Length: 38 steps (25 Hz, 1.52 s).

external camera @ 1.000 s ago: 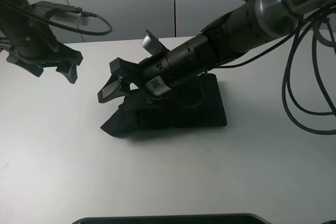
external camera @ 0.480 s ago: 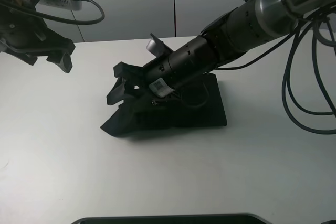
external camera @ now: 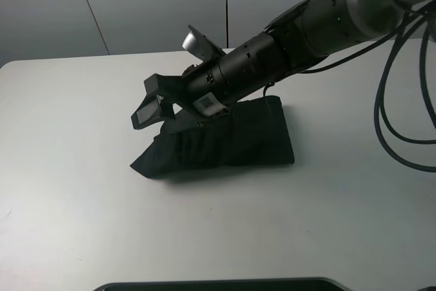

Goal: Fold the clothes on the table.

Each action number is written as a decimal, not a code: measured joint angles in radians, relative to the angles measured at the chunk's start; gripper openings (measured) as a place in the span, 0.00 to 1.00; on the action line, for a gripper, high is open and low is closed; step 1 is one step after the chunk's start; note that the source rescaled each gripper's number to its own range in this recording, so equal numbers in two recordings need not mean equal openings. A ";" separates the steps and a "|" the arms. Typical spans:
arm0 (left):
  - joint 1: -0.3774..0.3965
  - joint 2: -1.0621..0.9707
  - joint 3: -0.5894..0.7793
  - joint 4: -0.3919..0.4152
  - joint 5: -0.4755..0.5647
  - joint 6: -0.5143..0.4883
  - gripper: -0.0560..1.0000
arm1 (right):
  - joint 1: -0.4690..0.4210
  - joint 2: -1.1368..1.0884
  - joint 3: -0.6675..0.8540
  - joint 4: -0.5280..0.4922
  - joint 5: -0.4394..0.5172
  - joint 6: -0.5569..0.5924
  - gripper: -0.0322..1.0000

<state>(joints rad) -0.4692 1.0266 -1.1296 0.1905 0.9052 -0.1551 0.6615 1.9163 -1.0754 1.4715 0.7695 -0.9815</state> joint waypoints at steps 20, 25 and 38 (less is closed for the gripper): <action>0.000 -0.786 -0.002 0.029 0.315 -0.043 1.00 | 0.000 -1.259 -0.005 -1.583 0.068 0.532 1.00; 0.034 -0.786 -0.002 0.029 0.321 -0.039 1.00 | 0.000 -1.476 -0.019 -2.091 0.414 0.681 1.00; 0.354 -1.017 -0.008 -0.007 0.323 0.185 1.00 | -0.147 -1.920 -0.066 -2.400 0.461 0.739 1.00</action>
<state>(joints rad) -0.1156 0.0099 -1.1374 0.1839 1.2284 0.0299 0.5149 -0.0036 -1.1413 -0.9288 1.2303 -0.2429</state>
